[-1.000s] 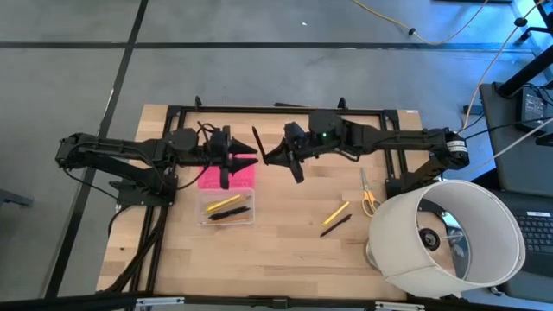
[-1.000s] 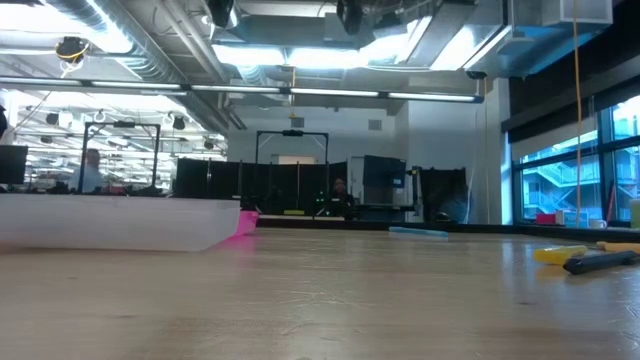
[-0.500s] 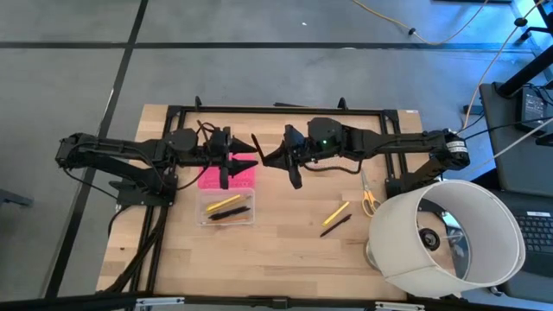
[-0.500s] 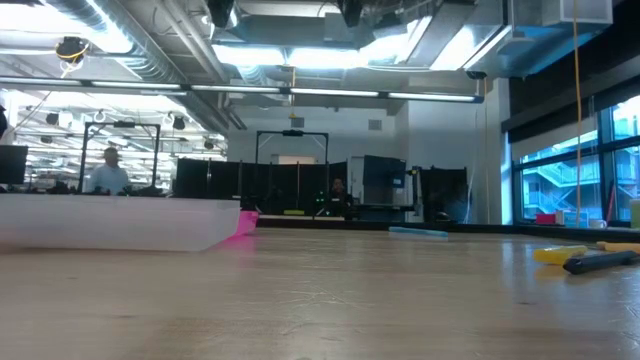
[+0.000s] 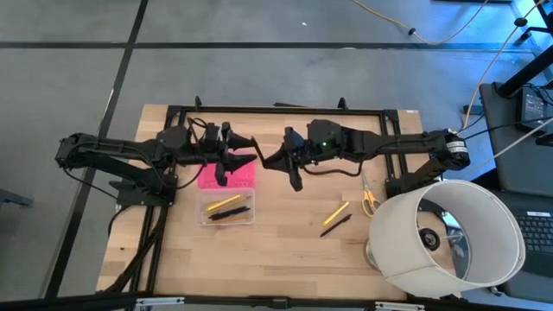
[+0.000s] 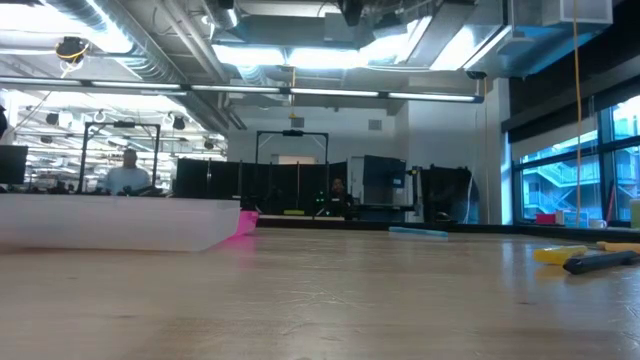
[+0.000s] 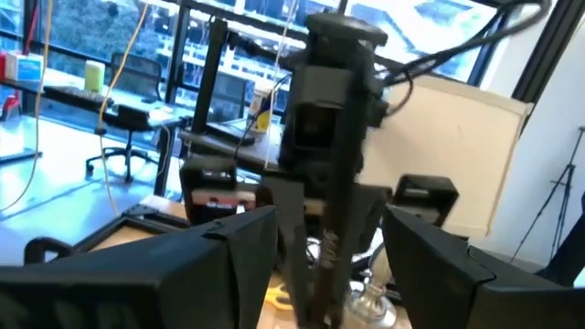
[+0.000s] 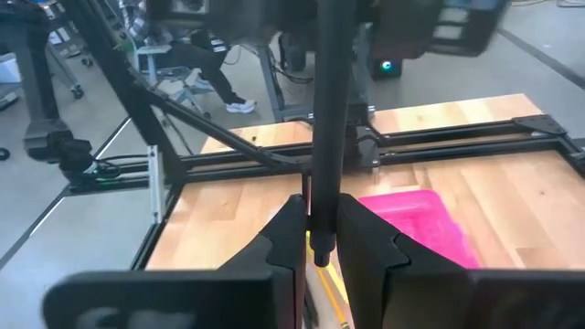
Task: Pick & place school supplies into a supply box
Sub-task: Put the top black pen into the pink supply box
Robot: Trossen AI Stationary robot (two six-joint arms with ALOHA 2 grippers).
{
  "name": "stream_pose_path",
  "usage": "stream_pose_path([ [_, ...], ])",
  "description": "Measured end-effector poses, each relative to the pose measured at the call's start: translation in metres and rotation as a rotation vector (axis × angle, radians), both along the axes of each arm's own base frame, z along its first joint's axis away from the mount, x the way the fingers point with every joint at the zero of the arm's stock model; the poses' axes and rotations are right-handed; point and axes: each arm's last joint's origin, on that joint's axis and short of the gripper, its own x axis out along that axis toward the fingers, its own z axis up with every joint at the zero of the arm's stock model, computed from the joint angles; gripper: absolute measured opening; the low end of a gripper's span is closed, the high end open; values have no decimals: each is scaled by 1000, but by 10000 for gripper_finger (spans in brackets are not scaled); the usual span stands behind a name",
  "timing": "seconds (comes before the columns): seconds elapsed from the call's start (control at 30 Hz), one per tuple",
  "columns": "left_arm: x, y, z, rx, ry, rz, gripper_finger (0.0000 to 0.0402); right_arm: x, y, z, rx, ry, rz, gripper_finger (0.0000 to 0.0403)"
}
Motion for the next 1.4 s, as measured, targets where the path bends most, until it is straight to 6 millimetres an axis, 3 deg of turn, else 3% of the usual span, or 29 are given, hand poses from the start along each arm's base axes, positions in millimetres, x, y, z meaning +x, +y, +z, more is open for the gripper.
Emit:
stream_pose_path([
  [0.43,-2,-2,11,12,-115,-67,180,0,9,0,3,3,25,54],
  [0.67,8,1,4,-59,-96,-40,161,0,13,-1,4,8,35,54],
  [1.4,9,0,7,47,-126,-48,14,0,12,-1,24,8,27,54],
])
